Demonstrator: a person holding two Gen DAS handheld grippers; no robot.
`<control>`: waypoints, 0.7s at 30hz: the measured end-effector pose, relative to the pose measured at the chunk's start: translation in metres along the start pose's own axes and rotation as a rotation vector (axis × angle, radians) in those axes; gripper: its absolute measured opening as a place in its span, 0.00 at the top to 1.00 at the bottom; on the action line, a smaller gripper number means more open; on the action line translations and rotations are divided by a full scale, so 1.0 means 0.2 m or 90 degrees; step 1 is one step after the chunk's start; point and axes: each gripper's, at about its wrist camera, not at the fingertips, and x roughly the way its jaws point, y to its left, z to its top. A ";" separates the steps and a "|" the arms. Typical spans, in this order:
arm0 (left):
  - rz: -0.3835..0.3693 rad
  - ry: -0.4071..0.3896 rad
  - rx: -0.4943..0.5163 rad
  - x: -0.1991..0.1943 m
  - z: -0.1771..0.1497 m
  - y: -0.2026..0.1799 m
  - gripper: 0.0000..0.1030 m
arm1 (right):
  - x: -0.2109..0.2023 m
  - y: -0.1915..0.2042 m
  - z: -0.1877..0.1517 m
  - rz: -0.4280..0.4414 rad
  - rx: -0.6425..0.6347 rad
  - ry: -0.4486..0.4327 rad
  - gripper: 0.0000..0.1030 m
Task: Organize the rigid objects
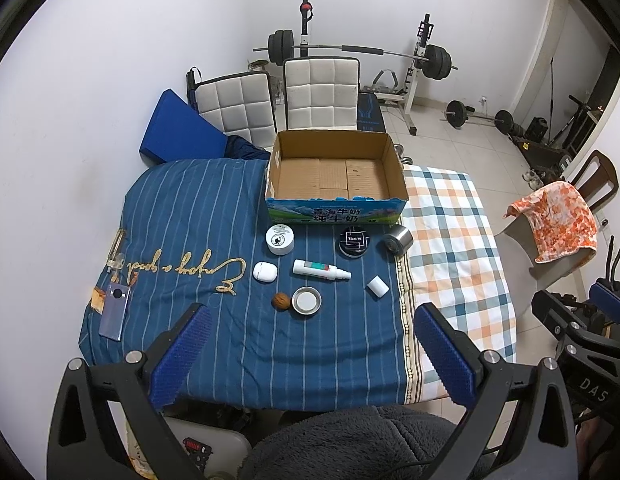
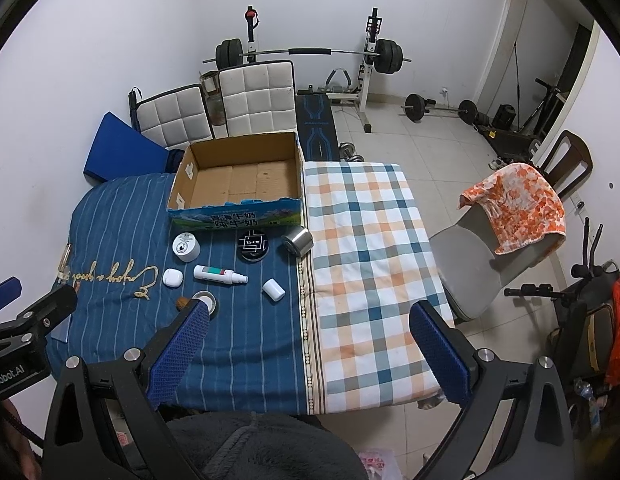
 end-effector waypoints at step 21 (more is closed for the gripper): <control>-0.002 0.020 -0.007 0.11 0.01 0.00 0.00 | 0.08 -0.03 0.02 0.000 0.009 0.013 0.01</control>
